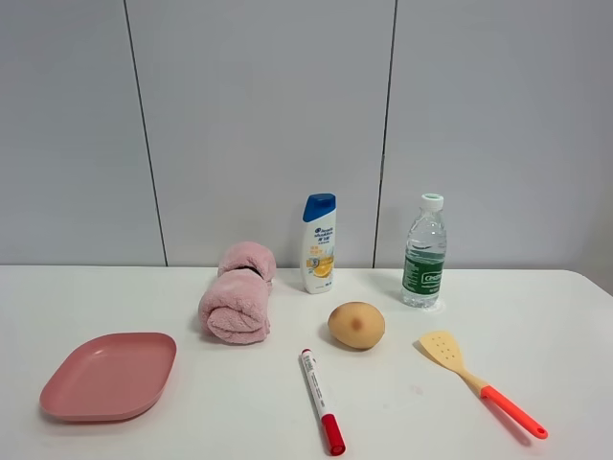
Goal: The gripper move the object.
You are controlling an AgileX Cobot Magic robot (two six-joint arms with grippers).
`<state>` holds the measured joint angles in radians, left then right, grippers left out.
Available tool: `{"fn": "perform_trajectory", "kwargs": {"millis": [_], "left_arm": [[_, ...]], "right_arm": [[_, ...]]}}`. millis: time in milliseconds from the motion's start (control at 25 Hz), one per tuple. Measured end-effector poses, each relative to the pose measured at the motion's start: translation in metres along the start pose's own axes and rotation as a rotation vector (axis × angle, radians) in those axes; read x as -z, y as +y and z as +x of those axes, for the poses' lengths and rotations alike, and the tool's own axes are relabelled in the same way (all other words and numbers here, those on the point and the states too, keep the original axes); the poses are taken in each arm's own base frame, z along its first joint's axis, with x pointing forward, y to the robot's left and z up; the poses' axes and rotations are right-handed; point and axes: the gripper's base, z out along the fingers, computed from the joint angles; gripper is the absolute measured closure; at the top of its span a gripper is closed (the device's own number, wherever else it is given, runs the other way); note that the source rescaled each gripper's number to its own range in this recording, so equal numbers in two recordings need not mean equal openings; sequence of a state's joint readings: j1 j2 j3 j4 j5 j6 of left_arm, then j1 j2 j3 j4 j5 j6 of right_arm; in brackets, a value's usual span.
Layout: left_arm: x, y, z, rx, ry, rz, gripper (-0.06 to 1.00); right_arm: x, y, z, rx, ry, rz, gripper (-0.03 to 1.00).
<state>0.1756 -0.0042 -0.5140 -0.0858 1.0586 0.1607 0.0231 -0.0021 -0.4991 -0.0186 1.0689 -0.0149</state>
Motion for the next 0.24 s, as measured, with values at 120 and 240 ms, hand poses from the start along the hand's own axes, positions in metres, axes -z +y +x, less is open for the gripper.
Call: {"fn": "perform_trajectory", "kwargs": {"millis": [120,240], "left_arm": [[0.0000,0.0000,0.0000,0.000,0.000,0.000,-0.05],[0.0000,0.0000,0.0000,0.000,0.000,0.000,-0.05]], "right_arm": [[0.0000,0.0000,0.0000,0.000,0.000,0.000,-0.03],[0.0000,0.0000,0.0000,0.000,0.000,0.000,-0.03]]}}
